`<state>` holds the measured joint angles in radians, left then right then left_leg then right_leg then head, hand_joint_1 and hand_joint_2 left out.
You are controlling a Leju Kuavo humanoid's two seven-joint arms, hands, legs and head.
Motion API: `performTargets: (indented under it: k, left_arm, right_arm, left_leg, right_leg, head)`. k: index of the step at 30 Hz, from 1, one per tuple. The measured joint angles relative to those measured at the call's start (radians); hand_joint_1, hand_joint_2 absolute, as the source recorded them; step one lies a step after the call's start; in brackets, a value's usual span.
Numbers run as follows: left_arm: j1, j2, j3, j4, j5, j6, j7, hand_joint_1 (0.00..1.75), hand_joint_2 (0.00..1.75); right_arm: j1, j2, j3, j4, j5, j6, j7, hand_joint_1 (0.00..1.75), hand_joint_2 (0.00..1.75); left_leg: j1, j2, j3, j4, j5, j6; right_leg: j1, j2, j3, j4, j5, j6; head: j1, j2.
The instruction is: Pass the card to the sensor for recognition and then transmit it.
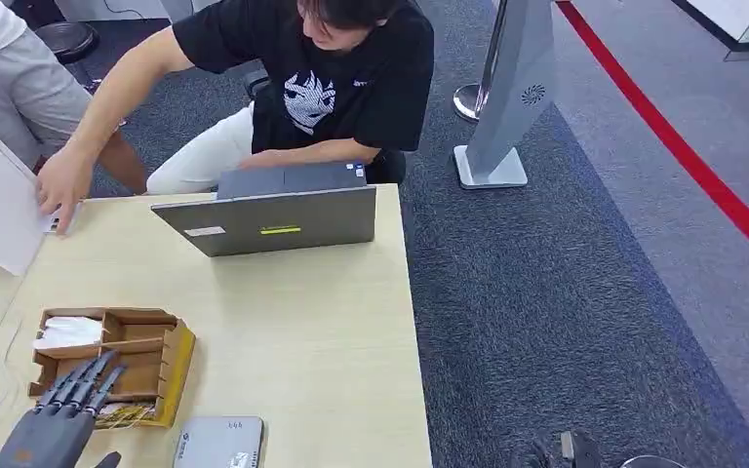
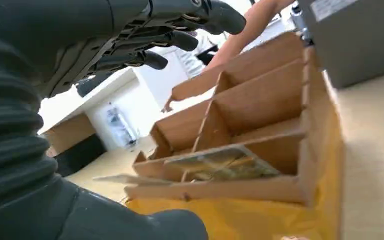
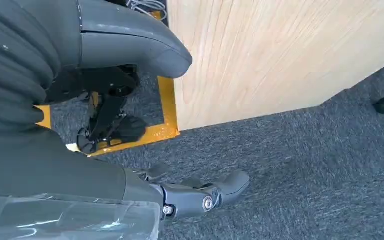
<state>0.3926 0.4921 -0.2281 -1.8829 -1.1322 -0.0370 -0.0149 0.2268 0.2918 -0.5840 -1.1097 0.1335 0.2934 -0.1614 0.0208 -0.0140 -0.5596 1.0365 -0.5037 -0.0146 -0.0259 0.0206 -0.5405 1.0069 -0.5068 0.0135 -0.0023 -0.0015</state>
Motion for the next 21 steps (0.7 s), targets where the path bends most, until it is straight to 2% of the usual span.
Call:
performTargets:
  k: [6, 12, 21]
  left_arm:
    - [-0.003, -0.044, 0.058, 0.051, -0.045, 0.014, -0.029, 0.00, 1.75]
    - [-0.053, -0.100, 0.097, 0.118, -0.111, 0.023, -0.082, 0.00, 1.75]
    - [-0.088, -0.148, 0.121, 0.166, -0.145, 0.024, -0.108, 0.00, 1.75]
  right_arm:
    - [0.000, 0.000, 0.000, 0.000, 0.001, -0.008, -0.001, 0.00, 1.75]
    - [0.000, 0.000, 0.008, 0.000, -0.005, -0.009, -0.002, 0.00, 1.75]
    - [-0.001, 0.000, 0.013, 0.000, -0.003, -0.008, -0.001, 0.00, 1.75]
  left_leg:
    - [0.000, 0.000, 0.000, 0.000, 0.000, 0.000]
    - [0.000, 0.000, 0.000, 0.000, 0.000, 0.000]
    - [0.000, 0.000, 0.000, 0.000, 0.000, 0.000]
  right_leg:
    - [0.000, 0.000, 0.000, 0.000, 0.000, 0.000]
    - [0.000, -0.001, 0.000, 0.000, 0.000, 0.000]
    - [0.000, 0.000, 0.000, 0.000, 0.000, 0.000]
  head:
    - [0.000, 0.000]
    - [0.000, 0.000]
    - [0.000, 0.000]
